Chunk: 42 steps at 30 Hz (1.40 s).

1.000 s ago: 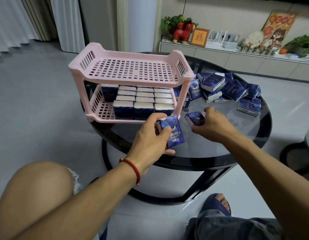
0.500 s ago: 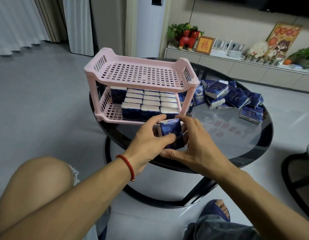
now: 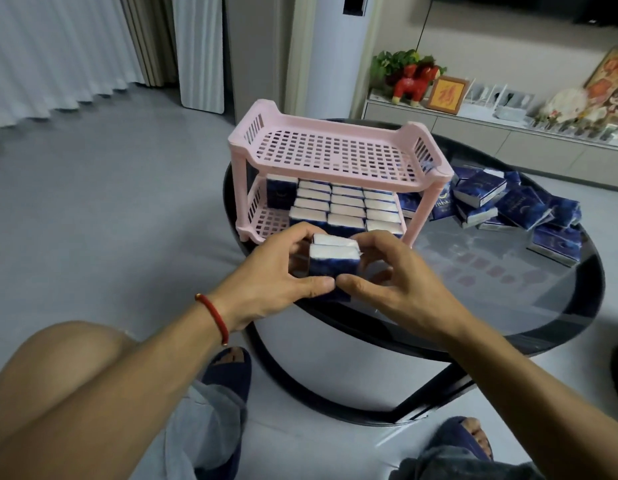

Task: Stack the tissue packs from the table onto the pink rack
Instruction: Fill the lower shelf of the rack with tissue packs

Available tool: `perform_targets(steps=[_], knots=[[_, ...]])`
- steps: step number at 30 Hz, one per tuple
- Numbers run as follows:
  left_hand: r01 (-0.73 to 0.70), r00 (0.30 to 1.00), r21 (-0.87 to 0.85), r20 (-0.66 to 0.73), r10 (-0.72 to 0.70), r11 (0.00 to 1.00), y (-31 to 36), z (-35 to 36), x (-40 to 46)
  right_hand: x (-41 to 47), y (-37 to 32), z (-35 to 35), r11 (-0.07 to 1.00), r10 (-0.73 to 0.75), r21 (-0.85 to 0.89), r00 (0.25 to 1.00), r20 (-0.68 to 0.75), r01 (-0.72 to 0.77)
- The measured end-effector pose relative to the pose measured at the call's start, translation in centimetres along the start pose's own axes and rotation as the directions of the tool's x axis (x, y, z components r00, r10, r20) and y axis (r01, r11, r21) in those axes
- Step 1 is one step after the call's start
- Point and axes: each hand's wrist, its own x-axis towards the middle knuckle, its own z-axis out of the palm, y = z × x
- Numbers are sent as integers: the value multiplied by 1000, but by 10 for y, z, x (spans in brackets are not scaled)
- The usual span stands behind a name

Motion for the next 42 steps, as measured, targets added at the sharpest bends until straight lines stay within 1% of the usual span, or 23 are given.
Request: perform_targets(steps=[2,4,6,9,12,14,15,16,17,18,19,21,23,27,31,34,39,42], knots=[[-1,1000,-9,9,1,1000,-1,-7,-1,4,-6,4,997,-70,-9,998,-1,70],[0,1000,-26,10,0,1000,-1,-15,-1,8,-12,8,972,-210,-106,978,3,209],[14,999,-42,29,-13,999,1,-24,-2,13,-17,11,920,-332,-214,943,24,329],[35,999,-39,42,-33,999,1,-36,-3,22,-23,18,894,-369,-252,928,52,370],[47,999,22,21,-47,999,2,-43,-4,36,-27,25,899,-361,-246,931,55,363],[66,997,78,-32,-63,995,4,-51,-5,45,-30,28,931,-326,-172,945,10,323],[85,992,107,-102,-75,991,6,-57,-5,49,-31,30,945,-301,-143,953,-25,295],[120,974,124,-206,-93,985,5,-64,-4,53,-32,31,955,-277,-131,959,-60,267],[160,943,133,-313,-112,978,4,-71,-3,58,-33,32,962,-255,-128,963,-91,243],[201,912,136,-388,-134,970,2,-77,-1,64,-34,32,966,-242,-126,963,-116,227],[238,892,131,-421,-164,962,0,-79,3,69,-33,32,968,-233,-127,963,-136,216],[293,881,117,-419,-220,949,-2,-79,11,78,-33,33,968,-223,-149,962,-158,200],[312,884,130,-402,-238,941,-4,-79,17,83,-31,36,961,-231,-191,958,-169,199],[240,912,31,-350,-215,970,-9,-84,22,82,-26,42,963,-238,-175,952,-193,205],[189,885,17,-436,-163,982,-13,-80,36,85,-28,50,965,-238,-149,955,-176,214],[171,865,11,-481,-145,985,-13,-76,40,93,-30,56,951,-238,-236,960,-149,199],[162,853,-11,-502,-145,987,-17,-71,39,110,-33,59,895,-201,-422,974,-99,142],[157,854,-13,-499,-143,987,-18,-71,38,115,-35,58,891,-190,-435,977,-99,129]])
